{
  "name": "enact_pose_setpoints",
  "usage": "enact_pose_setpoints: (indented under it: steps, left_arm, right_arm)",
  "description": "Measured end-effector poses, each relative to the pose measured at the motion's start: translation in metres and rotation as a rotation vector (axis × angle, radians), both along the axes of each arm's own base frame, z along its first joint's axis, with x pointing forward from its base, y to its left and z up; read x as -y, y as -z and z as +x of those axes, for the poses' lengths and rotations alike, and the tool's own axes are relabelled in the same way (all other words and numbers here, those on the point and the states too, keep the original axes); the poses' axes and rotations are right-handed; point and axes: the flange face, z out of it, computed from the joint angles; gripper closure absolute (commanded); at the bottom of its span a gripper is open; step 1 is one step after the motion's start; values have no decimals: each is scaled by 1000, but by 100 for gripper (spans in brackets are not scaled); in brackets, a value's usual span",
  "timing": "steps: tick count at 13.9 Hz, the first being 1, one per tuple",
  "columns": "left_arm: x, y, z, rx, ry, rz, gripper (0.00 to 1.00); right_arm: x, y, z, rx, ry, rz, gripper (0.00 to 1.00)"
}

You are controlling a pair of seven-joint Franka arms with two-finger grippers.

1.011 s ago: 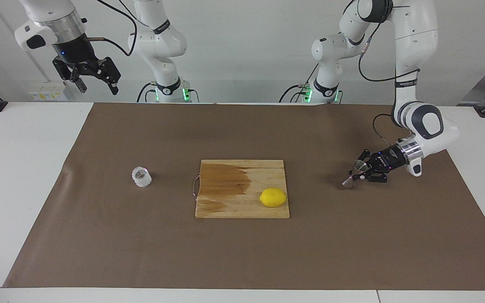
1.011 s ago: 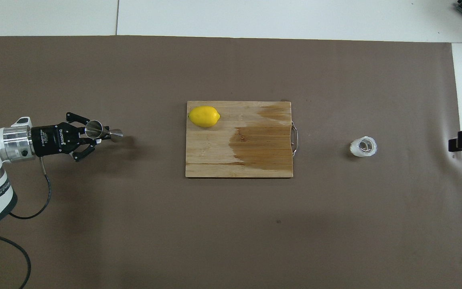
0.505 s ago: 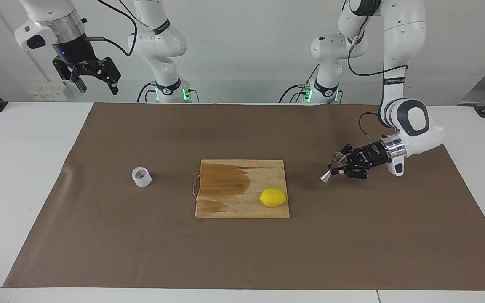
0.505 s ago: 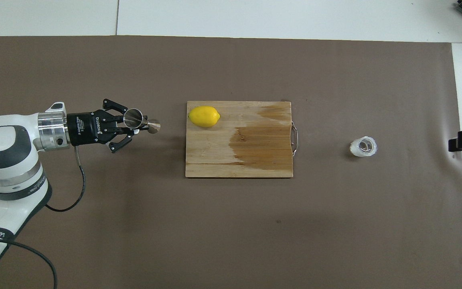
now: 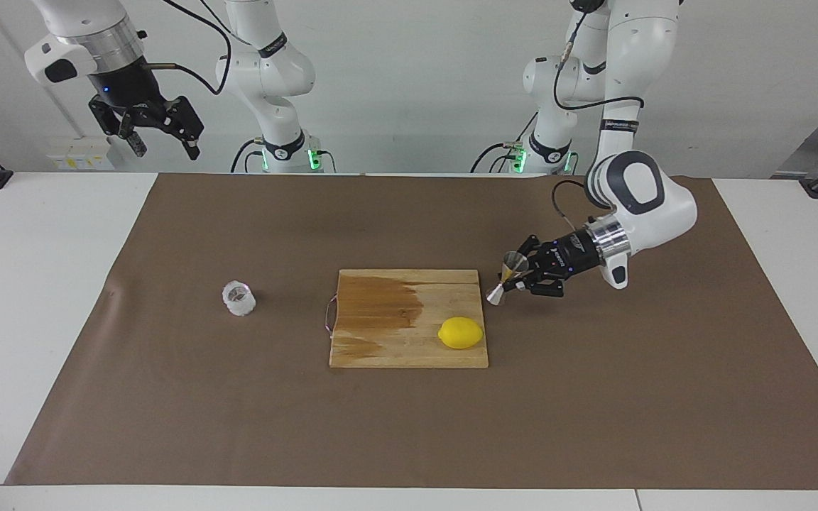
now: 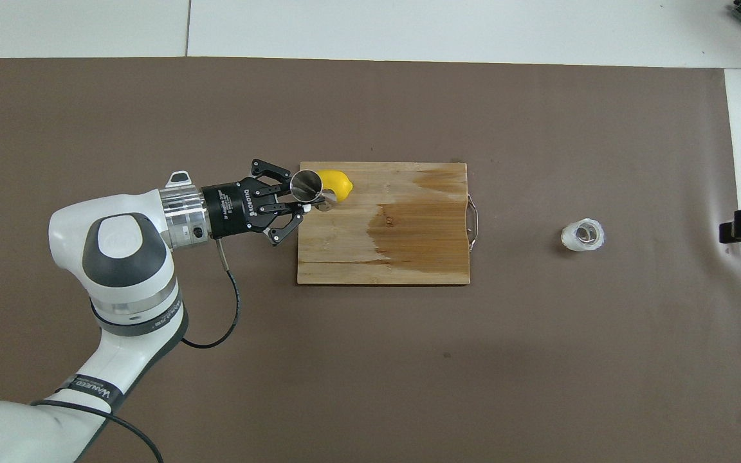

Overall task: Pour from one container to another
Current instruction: 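Lift the metal cup with the left gripper and carry it over the board, then set the metal cup upright on the board and open the left gripper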

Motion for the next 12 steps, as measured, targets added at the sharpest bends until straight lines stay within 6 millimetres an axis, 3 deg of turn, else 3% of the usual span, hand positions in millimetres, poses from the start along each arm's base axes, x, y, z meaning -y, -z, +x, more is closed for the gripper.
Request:
enact_pose_setpoints:
  steps: [3,7,12]
  left_arm:
    - [31,10,-10,-24,-10,-2,100]
    - [62,44,-17,-81,-36,17,100]
    - [91,63,-27,-107,-81,51,100]
  right_arm:
    - [0,0,0,0,0,0,0]
    - [0,0,0,0,0,0,0]
    - [0,0,0,0,0,0,0]
